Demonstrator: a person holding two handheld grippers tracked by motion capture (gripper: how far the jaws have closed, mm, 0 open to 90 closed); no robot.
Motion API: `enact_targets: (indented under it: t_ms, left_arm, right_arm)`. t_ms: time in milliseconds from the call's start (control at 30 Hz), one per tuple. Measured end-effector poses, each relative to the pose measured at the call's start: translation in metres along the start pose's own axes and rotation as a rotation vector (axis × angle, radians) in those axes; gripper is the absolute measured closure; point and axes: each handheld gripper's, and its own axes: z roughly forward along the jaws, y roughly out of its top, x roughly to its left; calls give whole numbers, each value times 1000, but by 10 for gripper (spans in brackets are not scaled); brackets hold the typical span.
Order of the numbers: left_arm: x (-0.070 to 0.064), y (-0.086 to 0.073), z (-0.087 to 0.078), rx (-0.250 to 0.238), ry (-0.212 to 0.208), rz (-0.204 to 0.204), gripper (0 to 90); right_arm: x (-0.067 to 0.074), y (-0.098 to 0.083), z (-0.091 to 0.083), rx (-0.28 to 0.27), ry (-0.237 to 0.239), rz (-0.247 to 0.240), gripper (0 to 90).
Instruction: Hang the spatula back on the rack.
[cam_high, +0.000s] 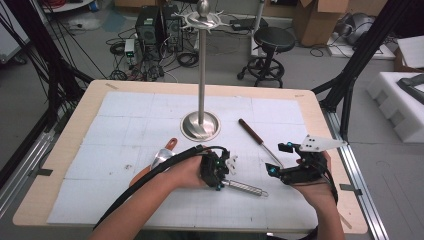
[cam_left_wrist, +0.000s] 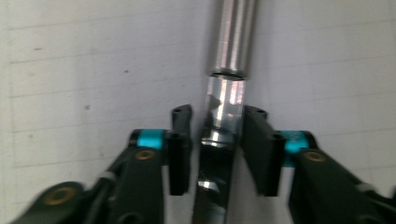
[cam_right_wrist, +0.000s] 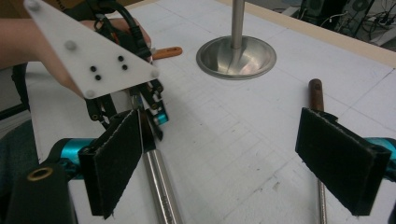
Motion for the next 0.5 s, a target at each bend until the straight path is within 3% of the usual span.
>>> enact_targets:
  t_ms: [33,133,300,500]
  left_arm:
    - [0,0,0,1,3,20,710]
    - [0,0,0,1,-1,22,714]
    - [-3,1,-1,7,13,59,726]
    - [-3,0,-4,24,-1,20,743]
  right_arm:
    - [0,0,0,-1,0,1,139]
    - [0,0,-1,-6,-5,6,140]
    - [0,0,-2,-8,-5,3,141]
    - [0,0,-5,-14,-8,7,143]
